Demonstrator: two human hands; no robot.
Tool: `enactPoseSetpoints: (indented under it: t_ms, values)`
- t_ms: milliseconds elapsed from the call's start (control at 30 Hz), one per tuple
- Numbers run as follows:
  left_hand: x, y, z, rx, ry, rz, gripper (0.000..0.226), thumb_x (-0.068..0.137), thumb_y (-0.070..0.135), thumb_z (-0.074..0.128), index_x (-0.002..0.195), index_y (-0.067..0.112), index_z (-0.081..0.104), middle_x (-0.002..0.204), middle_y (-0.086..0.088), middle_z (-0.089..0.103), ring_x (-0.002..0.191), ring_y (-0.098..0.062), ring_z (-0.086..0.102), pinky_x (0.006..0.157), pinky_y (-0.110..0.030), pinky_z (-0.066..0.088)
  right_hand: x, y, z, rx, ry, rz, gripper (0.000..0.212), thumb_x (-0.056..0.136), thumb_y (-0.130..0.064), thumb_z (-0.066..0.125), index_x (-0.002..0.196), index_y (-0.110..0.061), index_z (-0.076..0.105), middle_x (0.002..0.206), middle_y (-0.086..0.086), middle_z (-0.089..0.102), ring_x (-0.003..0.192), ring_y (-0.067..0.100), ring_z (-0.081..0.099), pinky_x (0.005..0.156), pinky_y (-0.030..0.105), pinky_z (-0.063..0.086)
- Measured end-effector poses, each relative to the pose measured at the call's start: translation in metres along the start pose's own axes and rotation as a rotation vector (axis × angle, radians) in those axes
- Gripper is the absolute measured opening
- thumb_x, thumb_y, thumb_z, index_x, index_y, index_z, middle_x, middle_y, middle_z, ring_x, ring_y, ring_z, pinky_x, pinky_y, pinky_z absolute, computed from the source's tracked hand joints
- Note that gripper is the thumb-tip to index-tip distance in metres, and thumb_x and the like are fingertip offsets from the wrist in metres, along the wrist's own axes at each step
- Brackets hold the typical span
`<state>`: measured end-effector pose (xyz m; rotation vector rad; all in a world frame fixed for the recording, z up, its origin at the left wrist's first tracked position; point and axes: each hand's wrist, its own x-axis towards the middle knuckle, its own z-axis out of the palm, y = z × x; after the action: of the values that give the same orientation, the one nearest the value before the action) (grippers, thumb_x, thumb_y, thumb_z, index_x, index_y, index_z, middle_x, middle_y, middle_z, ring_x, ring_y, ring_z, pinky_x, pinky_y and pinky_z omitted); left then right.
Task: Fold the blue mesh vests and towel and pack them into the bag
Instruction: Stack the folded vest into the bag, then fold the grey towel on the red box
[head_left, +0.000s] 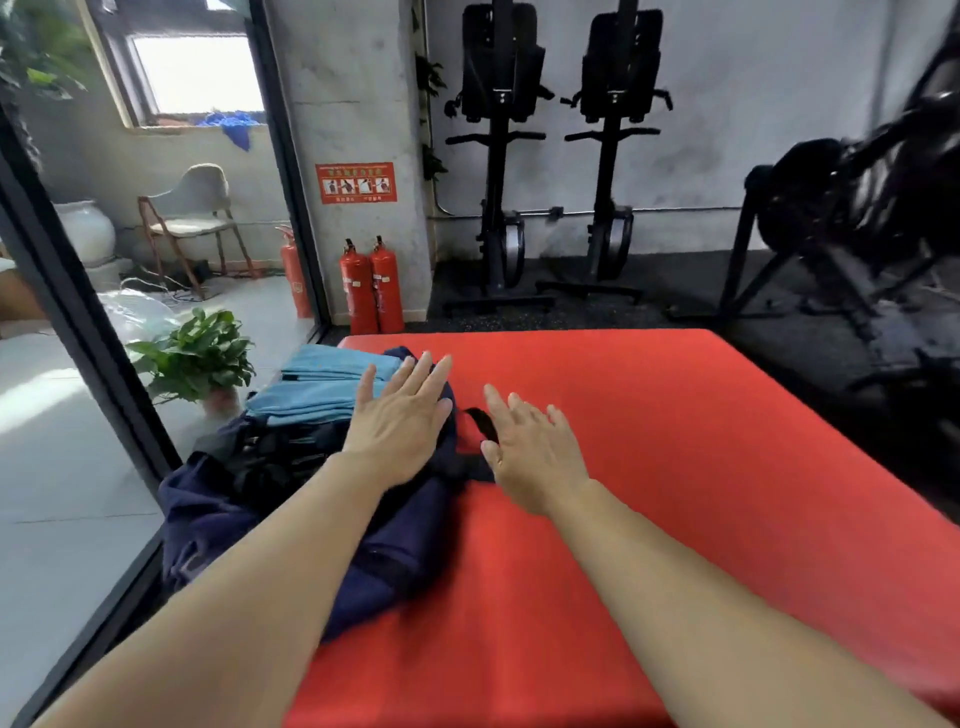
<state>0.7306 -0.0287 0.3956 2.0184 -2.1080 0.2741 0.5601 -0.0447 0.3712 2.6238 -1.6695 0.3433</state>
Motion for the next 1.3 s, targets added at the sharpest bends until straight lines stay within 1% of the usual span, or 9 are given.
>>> enactPoseSetpoints:
  t_ms: [100, 267, 367, 533, 700, 800, 933, 1167, 1300]
  values:
    - [-0.004, 0.072, 0.008, -0.085, -0.054, 0.094, 0.054, 0.106, 0.038, 0.021, 0.157, 0.03, 0.001, 0.165, 0.005, 0.003, 0.152, -0.015, 0.003, 0.119, -0.049, -0.007, -0.049, 0.049, -0.015, -0.098, -0.026, 0.129, 0.066, 0.103, -0.039, 0.034, 0.156, -0.021, -0.002, 0.161, 0.018, 0.012, 0.147, 0.027, 0.021, 0.118, 0.046, 0.01]
    - [-0.023, 0.189, 0.013, -0.139, -0.146, 0.264, 0.054, 0.107, 0.037, 0.019, 0.156, 0.031, -0.001, 0.165, 0.005, 0.001, 0.152, -0.016, 0.003, 0.119, -0.052, -0.007, -0.141, 0.124, -0.043, -0.204, -0.015, 0.356, 0.069, 0.101, -0.038, 0.038, 0.155, -0.02, -0.001, 0.16, 0.021, 0.01, 0.143, 0.032, 0.029, 0.118, 0.047, 0.014]
    - [-0.037, 0.255, 0.007, -0.159, -0.147, 0.382, 0.054, 0.107, 0.036, 0.019, 0.156, 0.03, -0.001, 0.165, 0.005, 0.002, 0.152, -0.017, 0.004, 0.119, -0.054, -0.005, -0.195, 0.162, -0.055, -0.25, -0.014, 0.473, 0.071, 0.102, -0.039, 0.037, 0.155, -0.017, -0.004, 0.16, 0.022, 0.009, 0.141, 0.032, 0.031, 0.117, 0.048, 0.017]
    - [-0.057, 0.359, -0.003, -0.174, -0.157, 0.573, 0.053, 0.107, 0.036, 0.019, 0.156, 0.03, 0.0, 0.165, 0.005, 0.003, 0.151, -0.016, 0.007, 0.118, -0.055, -0.003, -0.27, 0.218, -0.071, -0.288, 0.014, 0.629, 0.071, 0.101, -0.039, 0.038, 0.156, -0.015, -0.001, 0.16, 0.022, 0.01, 0.14, 0.031, 0.033, 0.116, 0.048, 0.019]
    - [-0.07, 0.448, 0.002, -0.136, -0.188, 0.729, 0.054, 0.107, 0.038, 0.018, 0.157, 0.029, 0.0, 0.165, 0.004, 0.004, 0.151, -0.016, 0.009, 0.119, -0.056, -0.001, -0.332, 0.276, -0.081, -0.262, 0.026, 0.761, 0.066, 0.103, -0.033, 0.034, 0.156, -0.017, -0.001, 0.161, 0.022, 0.008, 0.141, 0.033, 0.031, 0.117, 0.049, 0.017]
    - [-0.076, 0.498, 0.007, -0.12, -0.221, 0.796, 0.053, 0.107, 0.037, 0.018, 0.156, 0.03, -0.001, 0.165, 0.005, 0.003, 0.151, -0.015, 0.008, 0.118, -0.056, -0.003, -0.366, 0.311, -0.08, -0.25, 0.017, 0.836, 0.066, 0.103, -0.035, 0.034, 0.155, -0.017, -0.002, 0.161, 0.022, 0.007, 0.142, 0.034, 0.03, 0.117, 0.05, 0.017]
    - [-0.084, 0.562, 0.024, -0.095, -0.25, 0.878, 0.054, 0.107, 0.038, 0.018, 0.157, 0.03, -0.001, 0.165, 0.005, 0.003, 0.151, -0.015, 0.007, 0.118, -0.055, -0.003, -0.414, 0.352, -0.073, -0.226, -0.006, 0.922, 0.068, 0.103, -0.039, 0.035, 0.155, -0.016, -0.001, 0.161, 0.023, 0.007, 0.14, 0.034, 0.033, 0.117, 0.05, 0.019]
    - [-0.111, 0.673, 0.06, -0.05, -0.345, 1.016, 0.054, 0.107, 0.038, 0.017, 0.157, 0.029, -0.002, 0.165, 0.005, 0.002, 0.151, -0.016, 0.008, 0.119, -0.055, -0.003, -0.5, 0.431, -0.043, -0.132, -0.083, 1.113, 0.067, 0.104, -0.038, 0.034, 0.155, -0.016, -0.001, 0.161, 0.021, 0.005, 0.14, 0.035, 0.033, 0.116, 0.05, 0.02]
    - [-0.128, 0.732, 0.093, 0.002, -0.411, 1.11, 0.054, 0.107, 0.038, 0.016, 0.157, 0.028, -0.003, 0.165, 0.006, 0.001, 0.151, -0.016, 0.008, 0.119, -0.054, -0.003, -0.542, 0.475, -0.014, -0.078, -0.116, 1.187, 0.065, 0.103, -0.037, 0.034, 0.155, -0.015, 0.001, 0.161, 0.021, 0.006, 0.138, 0.037, 0.036, 0.114, 0.049, 0.022]
